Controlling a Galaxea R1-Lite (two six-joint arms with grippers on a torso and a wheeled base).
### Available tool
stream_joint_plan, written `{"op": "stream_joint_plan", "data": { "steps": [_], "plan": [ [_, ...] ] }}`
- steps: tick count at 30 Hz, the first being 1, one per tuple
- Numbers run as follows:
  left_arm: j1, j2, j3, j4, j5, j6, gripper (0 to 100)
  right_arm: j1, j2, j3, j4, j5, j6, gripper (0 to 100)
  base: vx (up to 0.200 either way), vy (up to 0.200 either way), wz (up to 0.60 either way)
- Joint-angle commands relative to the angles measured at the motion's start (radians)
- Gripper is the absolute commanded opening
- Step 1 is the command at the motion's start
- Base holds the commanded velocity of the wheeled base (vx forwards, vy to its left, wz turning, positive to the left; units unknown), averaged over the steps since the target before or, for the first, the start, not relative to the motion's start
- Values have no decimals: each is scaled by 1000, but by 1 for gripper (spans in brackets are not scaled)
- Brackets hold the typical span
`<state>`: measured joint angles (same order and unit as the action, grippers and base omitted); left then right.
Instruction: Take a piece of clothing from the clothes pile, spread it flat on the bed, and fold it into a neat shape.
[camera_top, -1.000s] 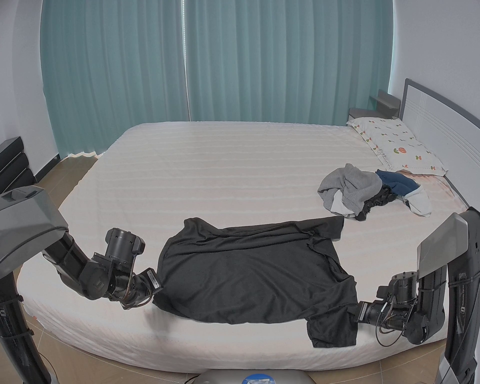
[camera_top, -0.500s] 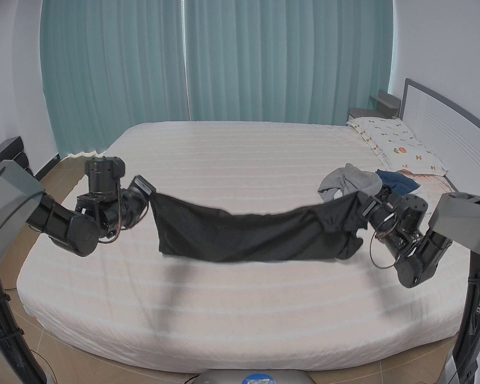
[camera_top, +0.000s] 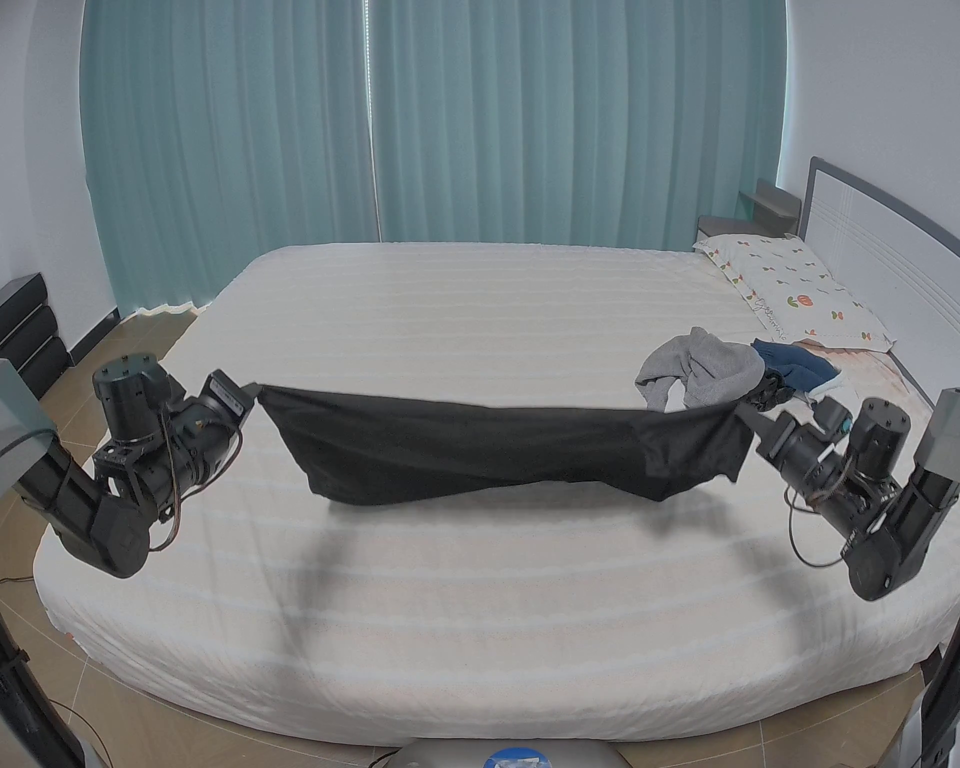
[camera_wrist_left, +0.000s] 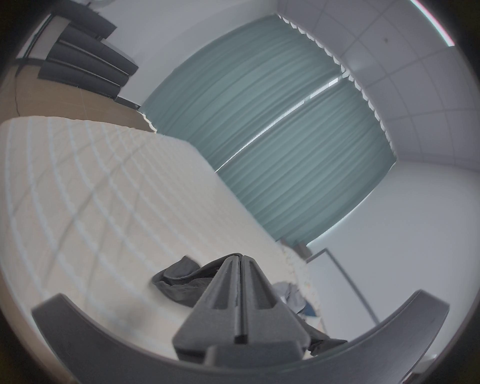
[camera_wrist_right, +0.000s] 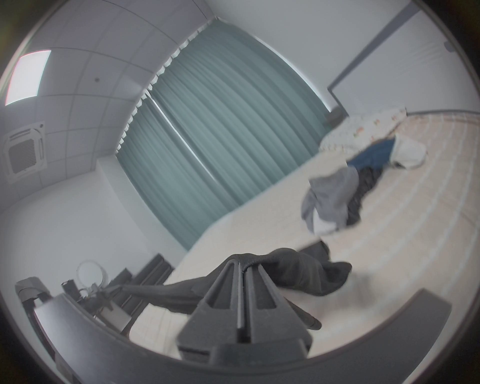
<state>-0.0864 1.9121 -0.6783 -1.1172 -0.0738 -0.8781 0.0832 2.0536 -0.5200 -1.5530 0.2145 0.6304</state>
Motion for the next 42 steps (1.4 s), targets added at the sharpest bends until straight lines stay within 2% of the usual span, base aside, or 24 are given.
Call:
{"op": "stream_joint_plan", "data": {
  "steps": [1, 3, 7, 9, 13, 18, 24, 29, 33, 42],
  "plan": [
    [46, 51, 190, 131, -95, 169, 0, -100, 33, 370, -13, 206, -51, 0, 0, 0, 0],
    [30, 59, 174, 212, -96, 188, 0, -100, 89, 387, -13, 215, -98, 0, 0, 0, 0],
    [11, 84, 163, 289, -96, 199, 0, -89, 169, 419, -13, 220, -161, 0, 0, 0, 0],
    [8, 88, 163, 301, -95, 206, 0, -88, 174, 422, -13, 220, -167, 0, 0, 0, 0],
    [-1, 94, 144, 501, -93, 312, 0, -63, 171, 456, -9, 220, -179, 0, 0, 0, 0],
    [-1, 93, 94, 662, -84, 323, 0, -72, 142, 462, 4, 220, -198, 0, 0, 0, 0],
    [-1, 91, 82, 698, -49, 327, 0, -65, 79, 460, 106, 220, -210, 0, 0, 0, 0],
    [-3, 96, 80, 790, -44, 386, 0, -79, 103, 459, 214, 220, -339, 0, 0, 0, 0],
    [-15, 97, 75, 864, -43, 413, 0, -89, 100, 442, 286, 209, -359, 0, 0, 0, 0],
    [-58, 88, 74, 1001, -43, 453, 0, -123, 89, 442, 301, 204, -408, 0, 0, 0, 0]
  ]
}}
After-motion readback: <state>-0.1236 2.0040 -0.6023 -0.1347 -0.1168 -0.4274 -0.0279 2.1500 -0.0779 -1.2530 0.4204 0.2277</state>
